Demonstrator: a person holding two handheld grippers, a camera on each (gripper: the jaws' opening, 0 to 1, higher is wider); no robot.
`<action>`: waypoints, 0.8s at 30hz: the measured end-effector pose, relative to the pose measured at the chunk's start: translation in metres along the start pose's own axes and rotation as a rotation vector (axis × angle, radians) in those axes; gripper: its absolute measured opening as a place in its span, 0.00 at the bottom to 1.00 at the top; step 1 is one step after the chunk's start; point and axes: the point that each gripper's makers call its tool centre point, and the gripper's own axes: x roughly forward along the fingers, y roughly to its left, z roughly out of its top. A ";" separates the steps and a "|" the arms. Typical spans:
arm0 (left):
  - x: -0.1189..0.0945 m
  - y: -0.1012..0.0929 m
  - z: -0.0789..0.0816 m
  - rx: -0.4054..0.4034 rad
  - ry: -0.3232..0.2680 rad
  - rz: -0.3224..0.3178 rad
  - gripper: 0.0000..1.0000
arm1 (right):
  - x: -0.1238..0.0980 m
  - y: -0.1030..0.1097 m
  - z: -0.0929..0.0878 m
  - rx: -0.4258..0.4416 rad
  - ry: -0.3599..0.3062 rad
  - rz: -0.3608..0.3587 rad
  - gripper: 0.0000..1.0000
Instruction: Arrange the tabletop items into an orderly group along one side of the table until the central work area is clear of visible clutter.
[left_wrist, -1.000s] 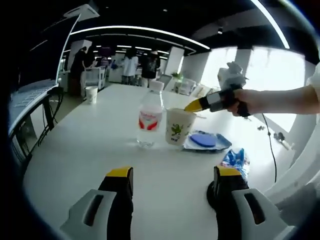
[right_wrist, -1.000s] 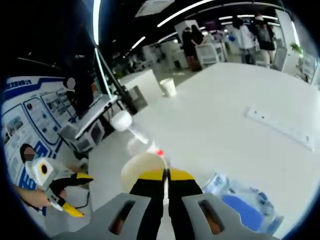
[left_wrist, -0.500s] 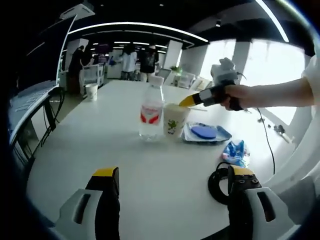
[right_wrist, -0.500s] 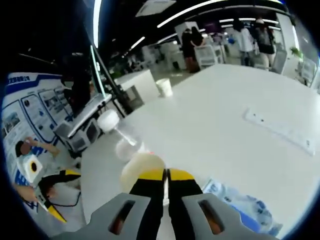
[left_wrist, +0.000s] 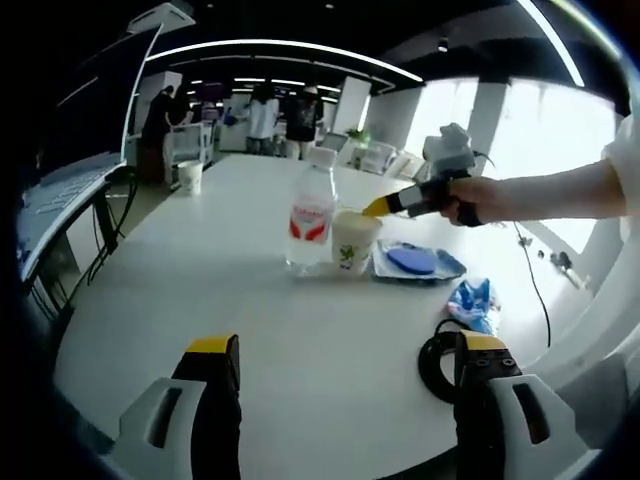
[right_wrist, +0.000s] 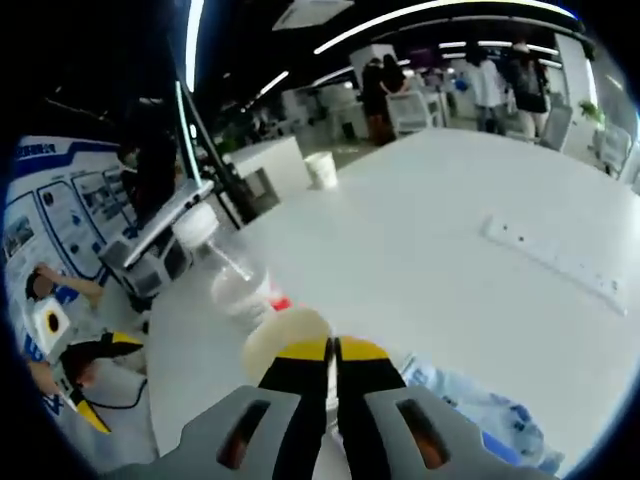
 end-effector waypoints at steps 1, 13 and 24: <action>-0.001 0.001 0.000 -0.005 -0.001 0.001 0.84 | 0.001 0.000 -0.001 -0.007 0.000 -0.002 0.00; -0.003 0.004 0.003 -0.032 -0.025 0.013 0.83 | 0.001 -0.006 0.001 -0.045 -0.025 -0.018 0.00; -0.004 0.006 0.003 -0.059 -0.034 0.018 0.83 | 0.002 -0.006 -0.002 -0.052 -0.024 -0.021 0.00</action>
